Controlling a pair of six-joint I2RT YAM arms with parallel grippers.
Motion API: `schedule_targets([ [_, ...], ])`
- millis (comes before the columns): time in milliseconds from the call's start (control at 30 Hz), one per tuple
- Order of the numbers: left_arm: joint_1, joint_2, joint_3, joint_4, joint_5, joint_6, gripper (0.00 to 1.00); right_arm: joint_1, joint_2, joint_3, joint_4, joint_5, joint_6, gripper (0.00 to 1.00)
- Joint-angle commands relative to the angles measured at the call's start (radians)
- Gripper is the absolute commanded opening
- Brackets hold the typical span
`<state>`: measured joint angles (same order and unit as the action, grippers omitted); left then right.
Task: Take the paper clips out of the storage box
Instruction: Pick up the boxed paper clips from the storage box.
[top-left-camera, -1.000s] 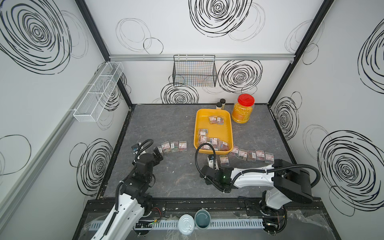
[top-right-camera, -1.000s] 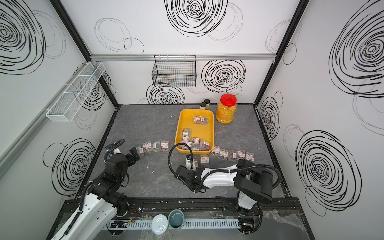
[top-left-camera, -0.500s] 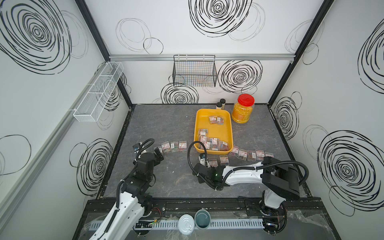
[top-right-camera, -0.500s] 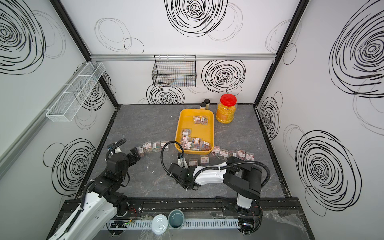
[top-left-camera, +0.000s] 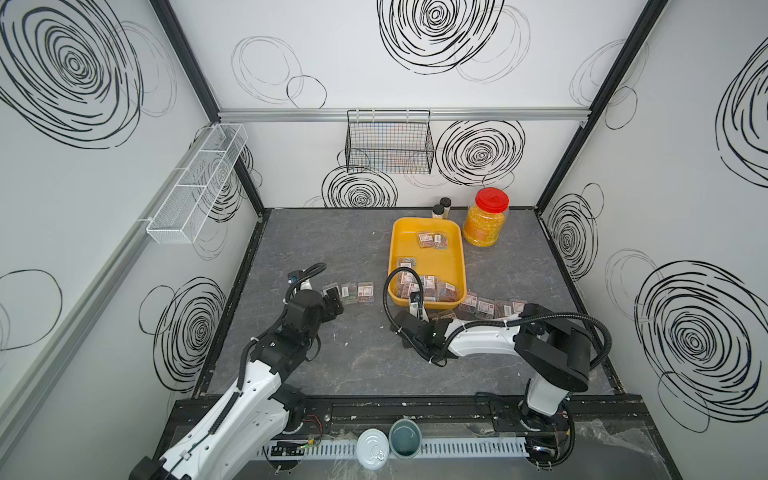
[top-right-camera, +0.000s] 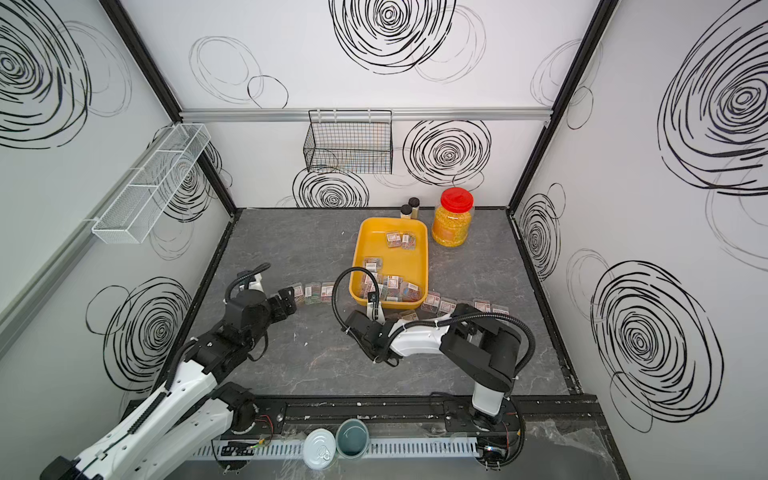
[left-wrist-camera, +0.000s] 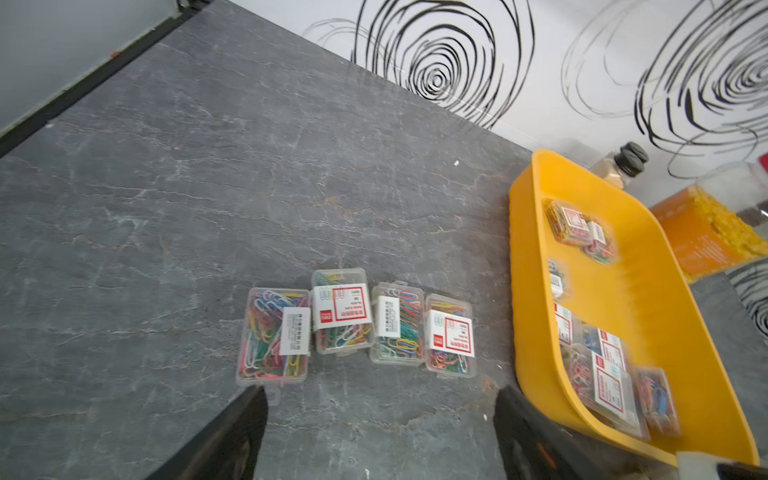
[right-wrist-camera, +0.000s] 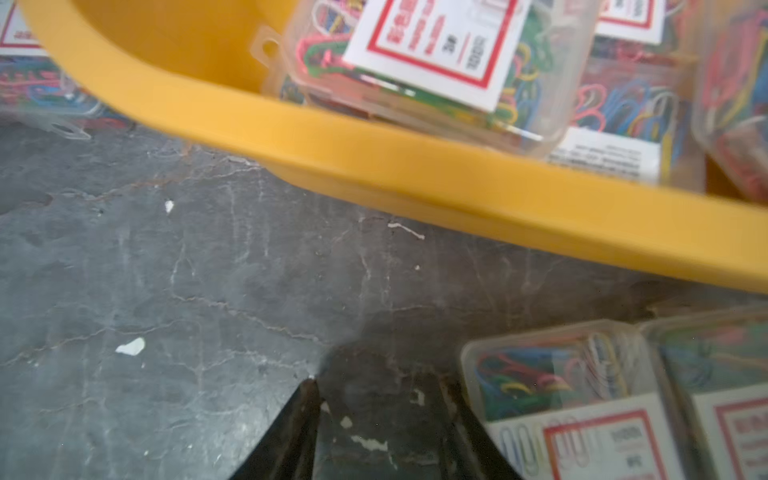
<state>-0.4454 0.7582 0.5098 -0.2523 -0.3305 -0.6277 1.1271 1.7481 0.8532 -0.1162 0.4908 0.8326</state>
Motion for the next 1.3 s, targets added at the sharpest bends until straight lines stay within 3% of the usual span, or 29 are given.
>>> schedule_targets([
  [0, -0.096, 0.067, 0.064, 0.044, -0.09, -0.022, 0.89, -0.014, 0.003, 0.005, 0.036, 0.035, 0.004, 0.49],
  [133, -0.188, 0.187, 0.142, 0.047, -0.15, -0.021, 0.89, -0.025, -0.077, 0.0, 0.065, 0.048, -0.013, 0.48],
  [400, -0.274, 0.488, 0.394, 0.047, -0.133, 0.023, 0.82, -0.089, -0.438, -0.032, 0.025, 0.106, -0.135, 0.54],
  [500, -0.324, 0.658, 0.562, -0.012, -0.146, 0.046, 0.78, -0.186, -0.553, -0.074, -0.004, 0.118, -0.167, 0.55],
  [633, -0.365, 0.905, 0.813, -0.139, -0.171, 0.047, 0.73, -0.419, -0.673, -0.169, 0.037, 0.024, -0.229, 0.56],
  [800, -0.374, 1.165, 1.073, -0.28, -0.19, 0.025, 0.68, -0.687, -0.723, -0.282, 0.127, -0.09, -0.289, 0.57],
  [900, -0.365, 1.264, 1.157, -0.309, -0.203, 0.03, 0.69, -0.79, -0.724, -0.326, 0.155, -0.101, -0.314, 0.57],
  [1067, -0.328, 1.362, 1.221, -0.318, -0.168, 0.039, 0.74, -0.9, -0.729, -0.382, 0.164, -0.044, -0.338, 0.6],
  [1267, -0.281, 1.422, 1.236, -0.283, -0.078, 0.069, 0.82, -0.98, -0.677, -0.464, 0.284, -0.142, -0.292, 0.61],
])
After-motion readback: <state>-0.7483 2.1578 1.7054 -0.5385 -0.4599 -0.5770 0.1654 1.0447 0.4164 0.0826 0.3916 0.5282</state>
